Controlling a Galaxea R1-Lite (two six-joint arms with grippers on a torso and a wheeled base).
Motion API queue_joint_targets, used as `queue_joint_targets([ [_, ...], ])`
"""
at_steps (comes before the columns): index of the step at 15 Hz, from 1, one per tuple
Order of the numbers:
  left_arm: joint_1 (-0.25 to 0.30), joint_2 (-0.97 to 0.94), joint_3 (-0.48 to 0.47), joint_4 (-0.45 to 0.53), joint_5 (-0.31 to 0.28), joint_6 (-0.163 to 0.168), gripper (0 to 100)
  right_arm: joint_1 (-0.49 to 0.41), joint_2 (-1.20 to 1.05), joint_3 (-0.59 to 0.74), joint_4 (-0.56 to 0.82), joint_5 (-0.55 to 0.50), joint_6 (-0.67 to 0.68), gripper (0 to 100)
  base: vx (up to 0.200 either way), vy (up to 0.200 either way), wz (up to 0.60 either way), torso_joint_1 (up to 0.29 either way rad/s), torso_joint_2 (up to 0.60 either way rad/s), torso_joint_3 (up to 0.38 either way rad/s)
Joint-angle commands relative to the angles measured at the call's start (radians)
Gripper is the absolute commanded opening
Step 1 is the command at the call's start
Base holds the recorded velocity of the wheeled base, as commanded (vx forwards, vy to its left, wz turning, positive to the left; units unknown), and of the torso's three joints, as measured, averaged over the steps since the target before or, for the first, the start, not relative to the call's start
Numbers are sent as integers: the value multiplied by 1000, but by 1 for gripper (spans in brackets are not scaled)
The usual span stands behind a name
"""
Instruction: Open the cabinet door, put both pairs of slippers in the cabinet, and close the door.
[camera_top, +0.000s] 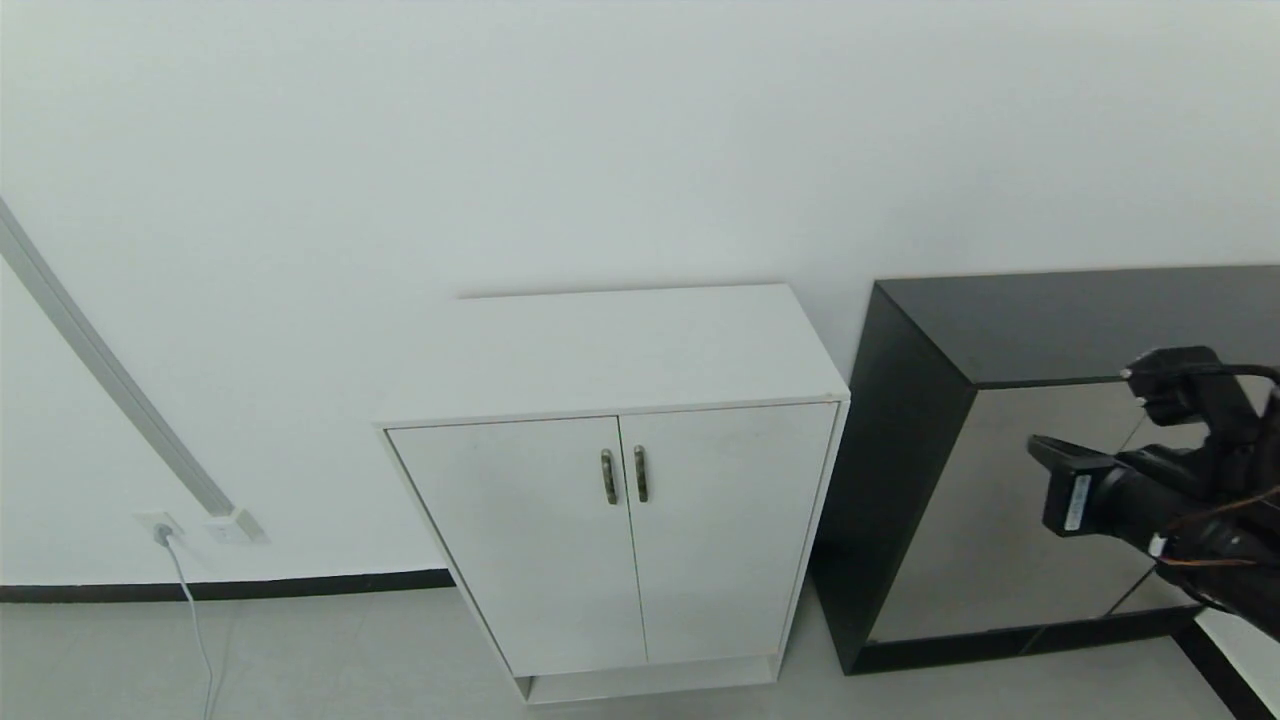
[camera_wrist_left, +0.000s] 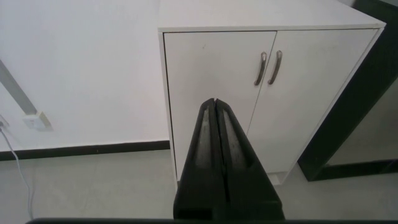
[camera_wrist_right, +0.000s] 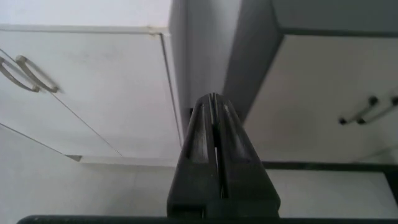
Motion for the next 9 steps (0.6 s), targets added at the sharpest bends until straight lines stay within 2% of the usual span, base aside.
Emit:
queue_joint_targets([
  [1, 1, 1, 0, 0, 1, -1, 0, -20, -227, 77, 120, 3, -5, 0, 0, 0, 0, 0, 0, 0],
  [5, 1, 1, 0, 0, 1, -1, 0, -19, -471, 132, 398, 10, -7, 0, 0, 0, 0, 0, 0, 0],
  [9, 1, 1, 0, -2, 1, -1, 0, -14, -642, 227, 585, 27, -5, 0, 0, 0, 0, 0, 0, 0],
])
